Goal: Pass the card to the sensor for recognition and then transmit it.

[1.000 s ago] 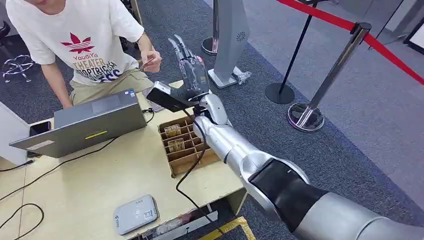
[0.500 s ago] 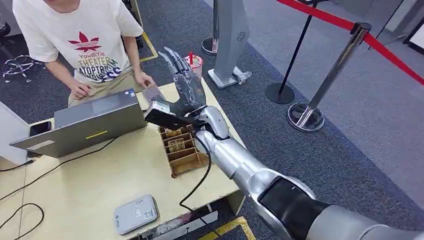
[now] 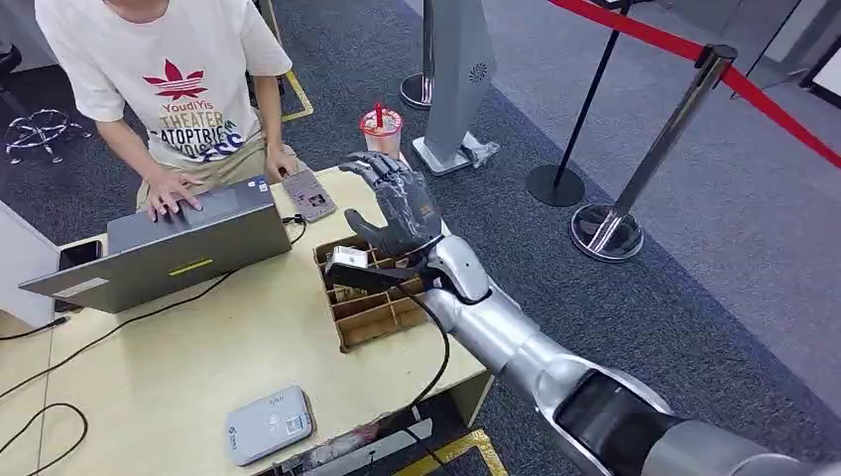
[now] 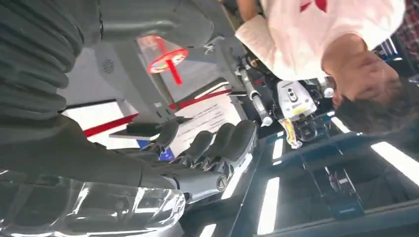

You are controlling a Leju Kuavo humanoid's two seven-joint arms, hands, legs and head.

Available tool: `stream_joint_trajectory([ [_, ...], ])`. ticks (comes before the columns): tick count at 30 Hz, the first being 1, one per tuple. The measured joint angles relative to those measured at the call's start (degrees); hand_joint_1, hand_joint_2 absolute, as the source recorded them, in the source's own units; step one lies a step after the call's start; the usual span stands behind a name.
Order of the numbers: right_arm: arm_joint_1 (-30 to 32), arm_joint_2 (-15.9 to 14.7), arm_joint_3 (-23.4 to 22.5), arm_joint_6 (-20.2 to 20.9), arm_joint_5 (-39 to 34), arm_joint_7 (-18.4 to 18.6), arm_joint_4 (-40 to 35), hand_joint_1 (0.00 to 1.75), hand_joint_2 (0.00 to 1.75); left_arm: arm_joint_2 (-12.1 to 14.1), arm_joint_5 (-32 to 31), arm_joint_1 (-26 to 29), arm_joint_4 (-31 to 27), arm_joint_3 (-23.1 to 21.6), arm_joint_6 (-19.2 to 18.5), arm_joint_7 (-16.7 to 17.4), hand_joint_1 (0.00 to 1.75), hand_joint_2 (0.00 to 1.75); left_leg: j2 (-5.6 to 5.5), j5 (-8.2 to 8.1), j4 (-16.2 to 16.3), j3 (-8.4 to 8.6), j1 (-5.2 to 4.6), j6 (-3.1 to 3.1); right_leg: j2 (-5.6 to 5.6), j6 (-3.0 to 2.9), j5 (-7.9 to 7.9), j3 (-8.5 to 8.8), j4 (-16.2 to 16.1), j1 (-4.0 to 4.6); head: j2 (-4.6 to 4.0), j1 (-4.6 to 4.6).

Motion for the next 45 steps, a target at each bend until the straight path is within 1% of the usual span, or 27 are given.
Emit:
stream_joint_trajectory([
  [1,0.5,-0.6,0.0,-0.2,0.1,0.1,0.0,0.91,1.75,0.0,0.0,0.0,0.0,0.0,0.0,0.0,0.00,0.00,0.00,0.00,0.0,0.00,0.00,0.00,-0.01,0.00,0.00,0.00,0.0,0.00,0.00,-0.02],
  [5,2.7,-2.8,-0.2,-1.4,1.0,0.7,-0.4,0.96,1.75,0.0,-0.1,0.0,0.0,0.0,0.0,0.0,0.00,0.00,0.00,0.00,0.0,0.00,0.00,0.00,-0.01,0.00,0.00,0.00,0.0,0.00,0.00,-0.02],
  [6,3.2,-3.2,-0.2,-1.8,1.2,0.9,-0.5,0.91,1.75,0.0,-0.2,0.0,0.0,0.0,0.0,0.0,0.00,0.00,0.00,0.00,0.0,0.00,0.00,0.00,0.00,0.00,0.00,0.00,0.0,0.00,0.00,0.00],
  [7,3.7,-3.6,-0.3,-1.9,1.7,1.2,-0.5,0.91,1.75,0.0,-0.2,0.0,0.0,0.0,0.0,0.0,0.00,0.00,0.00,0.00,0.0,0.00,0.00,0.00,-0.01,0.00,0.00,-0.01,0.0,0.00,0.00,-0.02],
  [8,4.1,-4.0,-0.3,-2.0,2.3,1.5,-0.5,0.99,1.75,0.0,-0.2,0.0,0.0,0.0,0.0,0.0,0.00,0.00,0.00,0.00,0.0,0.00,0.00,0.00,0.00,0.00,0.00,-0.01,0.0,0.00,0.00,-0.02],
  [10,4.9,-4.8,-0.3,-2.0,3.1,2.2,-0.5,0.96,1.75,0.0,-0.2,0.0,0.0,0.0,0.0,0.0,0.00,0.00,0.00,0.00,0.0,0.00,0.00,0.00,0.00,0.00,0.00,-0.01,0.0,0.00,0.00,0.00],
  [11,5.3,-5.1,-0.3,-1.7,3.7,2.7,-0.5,0.91,1.75,0.0,-0.2,0.0,0.0,0.0,0.0,0.0,0.00,0.00,0.01,-0.01,0.0,0.00,0.00,0.00,0.00,0.00,0.00,-0.01,0.0,0.00,0.00,-0.02],
  [13,6.0,-5.9,-0.4,-0.9,4.8,3.5,-1.0,0.89,1.75,0.0,-0.2,0.0,0.0,0.0,0.0,0.0,0.00,0.00,0.00,0.00,0.0,0.00,0.00,0.00,0.00,0.00,0.00,-0.01,0.0,0.00,0.00,0.00],
  [17,7.6,-6.8,-0.6,1.3,6.3,4.8,-2.1,0.73,1.75,0.0,-0.2,0.0,0.0,0.0,0.0,0.0,0.00,0.00,0.01,-0.01,0.0,0.00,0.00,0.00,0.00,0.00,0.00,-0.01,0.0,0.00,0.00,-0.02],
  [19,8.3,-7.1,-0.6,2.5,7.0,5.3,-2.6,0.73,1.75,0.0,-0.2,0.0,0.0,0.0,0.0,0.0,0.00,0.00,0.01,-0.01,0.0,0.00,0.00,0.00,0.00,0.00,0.00,-0.01,0.0,0.00,0.00,-0.02],
  [20,8.6,-7.2,-0.6,3.1,7.0,5.5,-2.9,0.79,1.75,0.0,-0.2,0.0,0.0,0.1,0.0,-0.1,0.00,0.00,0.01,-0.01,0.0,0.00,0.00,0.00,0.00,0.00,0.00,-0.01,0.0,0.00,0.00,-0.02],
  [22,9.0,-7.4,-0.6,3.6,7.0,5.7,-3.1,0.79,1.75,0.0,-0.2,0.0,0.0,0.2,-0.1,-0.2,0.00,0.00,0.01,-0.01,0.0,-0.01,0.00,0.00,0.00,0.00,0.00,-0.01,0.0,0.00,0.00,0.00],
  [23,9.2,-7.5,-0.6,3.8,7.0,5.7,-3.2,0.82,1.75,0.0,-0.2,0.0,0.0,0.2,-0.1,-0.2,0.00,0.00,0.01,-0.01,0.0,0.00,0.00,0.00,0.00,0.00,0.00,-0.01,0.0,0.00,0.00,-0.02],
  [24,9.3,-7.5,-0.7,4.2,7.0,5.7,-3.3,0.75,1.75,0.0,-0.2,0.0,0.0,0.3,-0.1,-0.3,0.00,0.00,0.01,-0.01,0.0,0.00,0.00,0.00,0.00,0.00,-0.01,-0.01,0.0,0.00,0.00,-0.02],
  [26,9.6,-7.7,-0.7,4.4,7.0,5.8,-3.3,0.87,1.75,0.0,-0.2,0.0,0.0,0.3,-0.1,-0.4,0.00,0.00,0.01,-0.01,0.0,-0.01,0.00,0.00,0.00,0.00,-0.01,-0.01,0.0,0.00,0.00,-0.02],
  [28,9.7,-7.7,-0.7,4.8,7.0,5.8,-3.3,0.86,1.75,0.0,-0.2,0.0,0.0,0.3,-0.1,-0.4,0.00,0.00,0.01,-0.01,0.0,0.00,0.00,0.00,0.00,0.00,0.00,-0.01,0.0,0.00,0.00,-0.02],
  [29,9.8,-7.7,-0.7,4.9,7.0,5.8,-3.3,0.89,1.75,0.0,-0.2,0.0,0.0,0.3,-0.1,-0.4,0.00,0.00,0.01,-0.01,0.0,0.00,0.00,0.00,0.00,0.01,0.00,-0.01,0.0,0.00,0.00,-0.02],
  [30,9.8,-7.7,-0.6,5.2,7.0,5.8,-3.3,0.98,1.75,0.0,-0.2,0.0,0.0,0.3,-0.1,-0.4,0.00,0.00,0.02,-0.01,0.0,0.00,0.00,0.00,0.00,0.01,0.00,-0.01,0.0,0.00,0.00,-0.02],
  [34,9.9,-7.7,-0.6,5.6,7.0,6.0,-3.3,0.96,1.75,0.0,-0.2,0.0,0.0,0.3,-0.1,-0.4,0.00,0.00,0.01,-0.01,0.0,-0.01,0.00,0.00,0.00,0.01,0.00,-0.01,0.0,0.00,0.00,-0.02],
  [35,9.9,-7.7,-0.7,5.7,7.0,6.2,-3.3,0.77,1.75,0.0,-0.3,0.0,0.0,0.3,-0.1,-0.3,0.00,0.00,0.01,-0.01,0.0,-0.01,0.00,0.00,0.00,0.01,0.00,-0.01,0.0,0.00,0.00,-0.02],
  [36,9.9,-7.7,-0.7,5.7,7.0,6.3,-3.3,0.68,1.75,0.0,-0.3,0.0,0.0,0.3,-0.1,-0.2,0.00,0.00,0.01,-0.01,0.0,-0.01,0.00,0.00,0.00,0.00,-0.01,-0.01,0.0,0.00,0.00,-0.02],
  [37,10.0,-7.7,-0.6,5.9,7.0,6.4,-3.3,0.82,1.75,0.0,-0.3,0.0,0.0,0.3,-0.1,-0.2,0.00,0.00,0.01,-0.01,0.0,-0.01,0.00,0.00,0.00,0.01,-0.01,-0.01,0.0,0.00,0.00,-0.02],
  [38,10.0,-7.7,-0.6,5.9,7.0,6.5,-3.3,0.77,1.75,0.0,-0.3,0.0,0.0,0.3,-0.1,-0.2,0.00,0.00,0.01,-0.01,0.0,-0.01,0.00,0.00,0.00,0.00,-0.01,-0.01,0.0,0.00,0.00,-0.02],
  [40,10.0,-7.7,-0.6,6.1,7.1,6.6,-3.3,0.82,1.75,0.0,-0.3,0.0,0.0,0.3,-0.1,0.0,0.00,0.00,0.01,-0.01,0.0,-0.02,0.00,0.00,0.00,0.00,-0.01,-0.01,0.0,0.00,0.00,-0.02],
  [41,10.0,-7.7,-0.6,6.3,7.2,6.7,-3.3,0.79,1.75,0.0,-0.2,0.0,0.0,0.3,-0.1,0.0,0.00,0.00,0.01,-0.01,0.0,-0.03,0.00,0.00,0.00,0.01,-0.01,-0.01,0.0,0.00,0.00,-0.02],
  [43,10.0,-7.7,-0.6,6.8,7.8,6.8,-3.2,0.80,1.75,0.0,-0.1,0.0,0.0,0.4,0.0,0.0,0.00,0.00,0.01,-0.01,0.0,-0.03,0.00,0.00,0.00,0.01,-0.01,-0.01,0.0,0.00,0.00,-0.02],
  [45,10.0,-7.6,-0.6,7.2,7.9,6.8,-3.0,0.75,1.75,0.0,-0.1,0.0,0.0,0.5,0.0,0.0,0.00,0.00,0.01,-0.01,0.0,-0.03,0.00,0.00,0.00,0.01,-0.01,-0.01,0.0,0.00,0.00,-0.02],
])
